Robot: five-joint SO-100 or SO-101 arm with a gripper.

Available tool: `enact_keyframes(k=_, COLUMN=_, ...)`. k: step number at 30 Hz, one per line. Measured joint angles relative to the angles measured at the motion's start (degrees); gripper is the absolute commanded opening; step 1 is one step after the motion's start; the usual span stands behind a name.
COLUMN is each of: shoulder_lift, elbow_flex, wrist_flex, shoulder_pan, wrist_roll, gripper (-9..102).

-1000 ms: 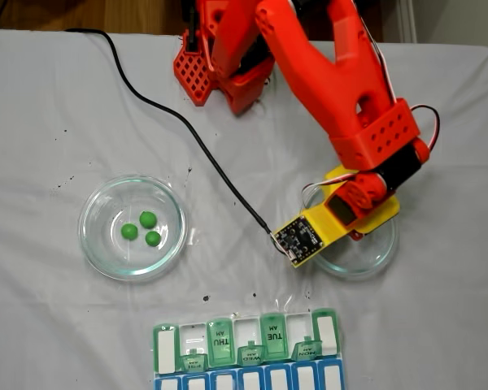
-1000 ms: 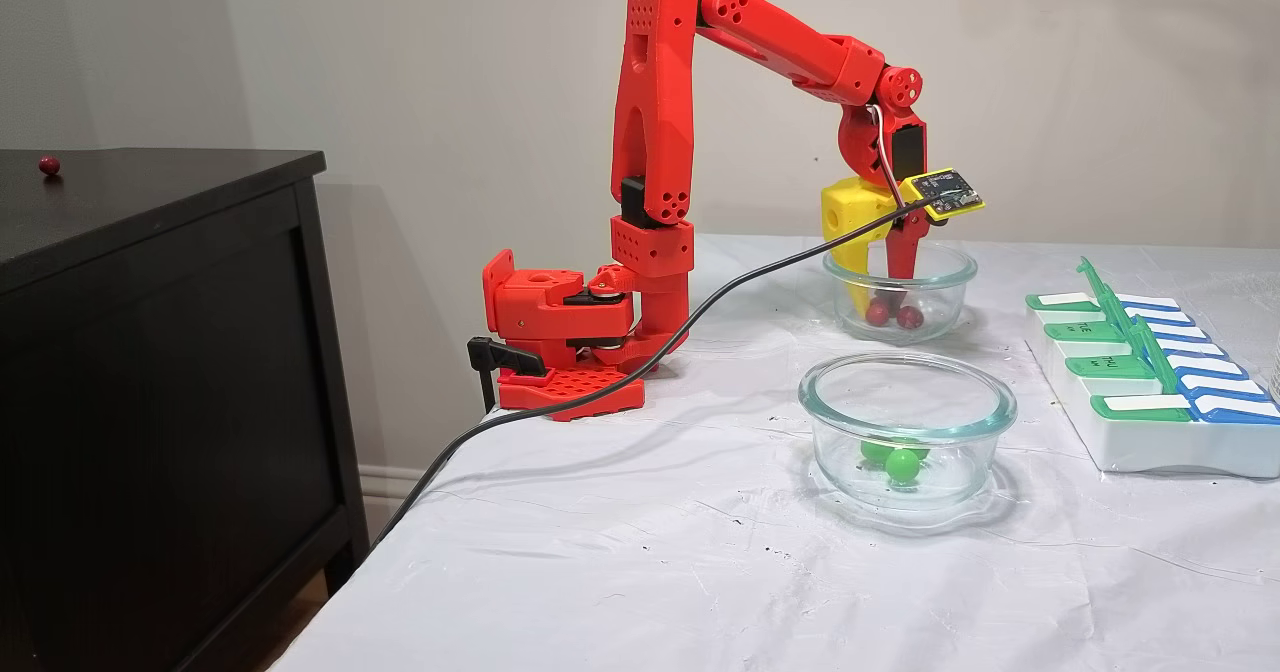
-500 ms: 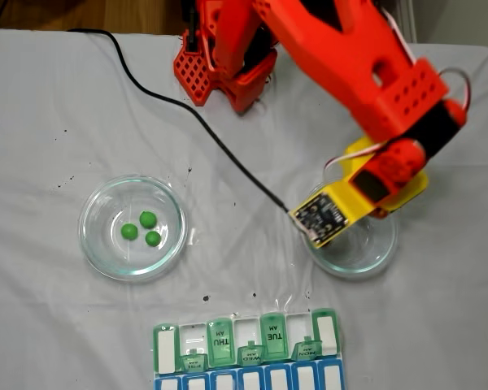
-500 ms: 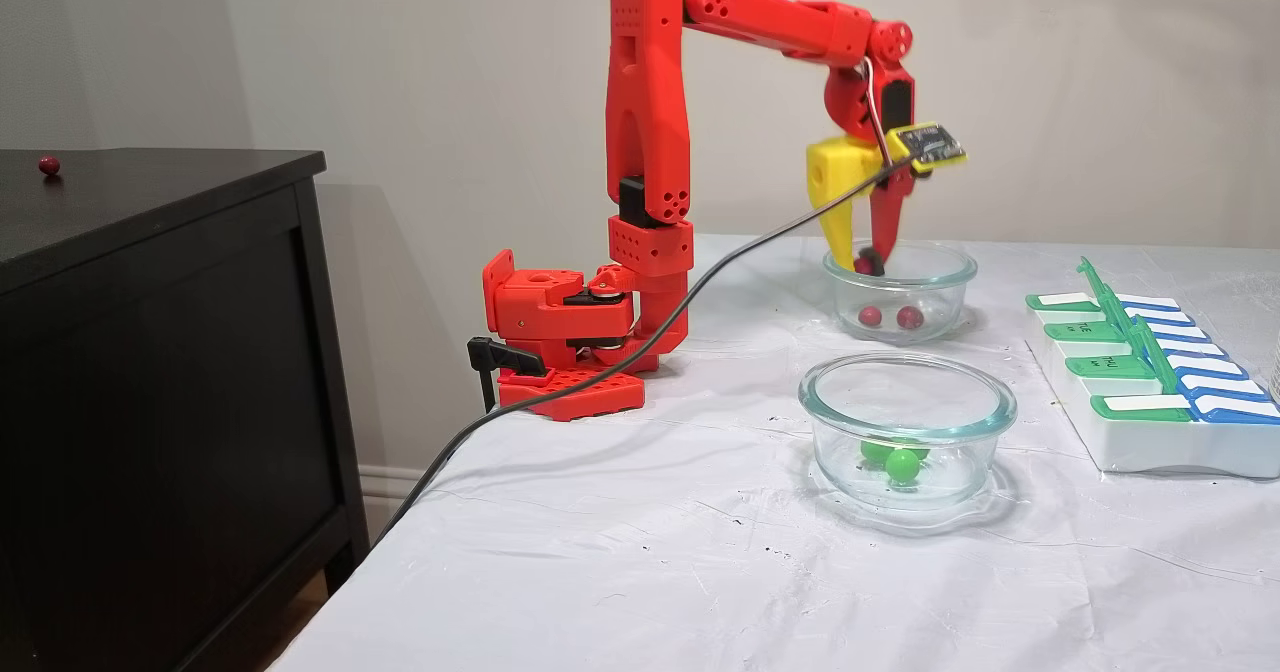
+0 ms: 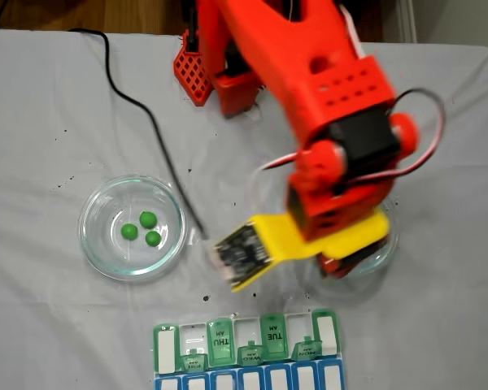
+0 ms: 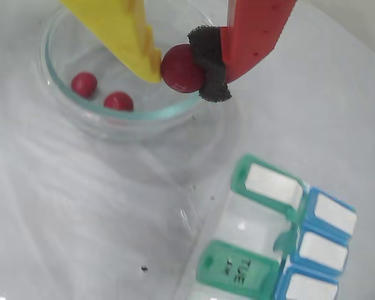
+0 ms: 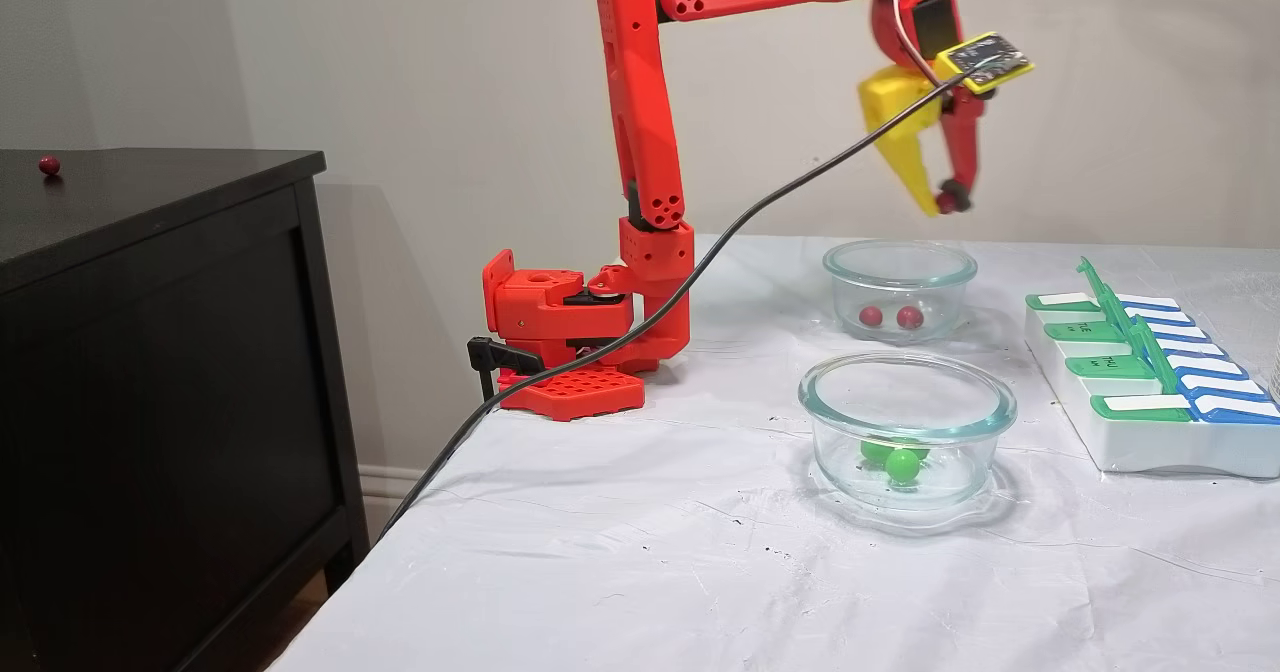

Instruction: Sort medicines into box.

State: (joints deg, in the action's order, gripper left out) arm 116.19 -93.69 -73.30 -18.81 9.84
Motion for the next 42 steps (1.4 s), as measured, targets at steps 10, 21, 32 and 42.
enact_keyframes(k=10, shoulder_lift=-6.50, elbow_flex=0.00, wrist_flex=8.96, shoulder_pan=3.96, wrist_roll=0.88, gripper=0)
enact_keyframes(k=21, shoulder_lift=-11.51, elbow_flex=0.00, wrist_flex=17.14, shoulder_pan=4.13, wrist_roll=0.88, gripper=0)
enact_keyframes(k=32, shoulder_lift=-15.29, elbow_flex=-0.18, wrist_flex=24.52, shoulder_pan=3.87, wrist_roll=1.49, gripper=0)
enact_keyframes(k=42, shoulder_lift=-17.58, elbow_flex=-1.76, wrist_flex=29.00, shoulder_pan=3.78, wrist_roll=1.58, gripper=11)
